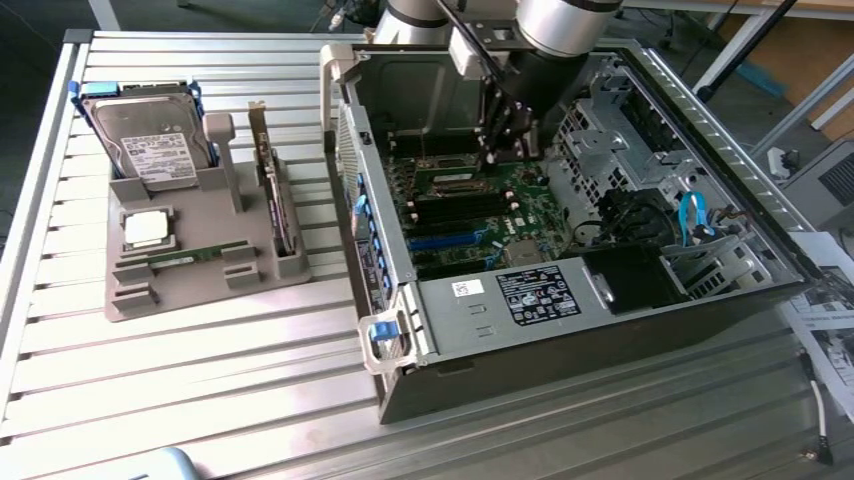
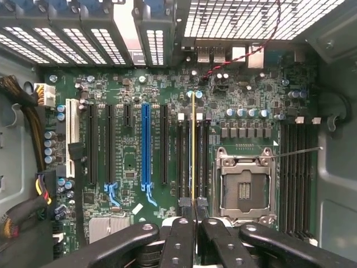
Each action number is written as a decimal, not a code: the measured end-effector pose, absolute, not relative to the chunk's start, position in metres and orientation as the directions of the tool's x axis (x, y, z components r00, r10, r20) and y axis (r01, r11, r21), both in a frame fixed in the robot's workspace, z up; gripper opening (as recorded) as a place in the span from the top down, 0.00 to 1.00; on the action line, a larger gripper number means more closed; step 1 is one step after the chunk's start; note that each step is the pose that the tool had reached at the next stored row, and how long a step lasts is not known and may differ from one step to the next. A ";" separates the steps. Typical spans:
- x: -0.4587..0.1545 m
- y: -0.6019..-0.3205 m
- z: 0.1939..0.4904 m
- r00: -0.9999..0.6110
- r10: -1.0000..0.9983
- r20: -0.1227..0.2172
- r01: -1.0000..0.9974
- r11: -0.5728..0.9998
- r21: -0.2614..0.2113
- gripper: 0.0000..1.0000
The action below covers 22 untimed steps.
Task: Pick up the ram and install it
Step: 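Insert the ram into the slot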
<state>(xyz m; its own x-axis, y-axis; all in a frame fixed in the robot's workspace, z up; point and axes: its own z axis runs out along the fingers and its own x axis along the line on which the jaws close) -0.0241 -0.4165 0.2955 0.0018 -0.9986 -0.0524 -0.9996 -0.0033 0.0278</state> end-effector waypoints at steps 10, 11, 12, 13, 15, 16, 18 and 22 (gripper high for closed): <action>-0.024 -0.417 0.285 0.002 -0.999 -0.052 -1.000 -0.003 0.028 0.88; -0.024 -0.417 0.284 0.002 -0.999 -0.052 -1.000 -0.003 0.028 0.88; -0.024 -0.417 0.283 0.002 -0.999 -0.052 -1.000 -0.003 0.028 0.88; -0.024 -0.417 0.281 0.002 -0.999 -0.052 -1.000 -0.003 0.028 0.88; -0.024 -0.417 0.279 0.002 -0.999 -0.052 -1.000 -0.003 0.028 0.88; -0.024 -0.417 0.278 0.002 -0.999 -0.052 -1.000 -0.003 0.028 0.88; -0.024 -0.417 0.276 0.002 -0.999 -0.052 -1.000 -0.003 0.028 0.88; -0.024 -0.417 0.273 0.002 -0.999 -0.052 -1.000 -0.003 0.028 0.88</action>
<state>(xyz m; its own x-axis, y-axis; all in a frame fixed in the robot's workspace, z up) -0.0241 -0.4166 0.2731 0.0018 -0.9986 -0.0522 -0.9996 -0.0032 0.0279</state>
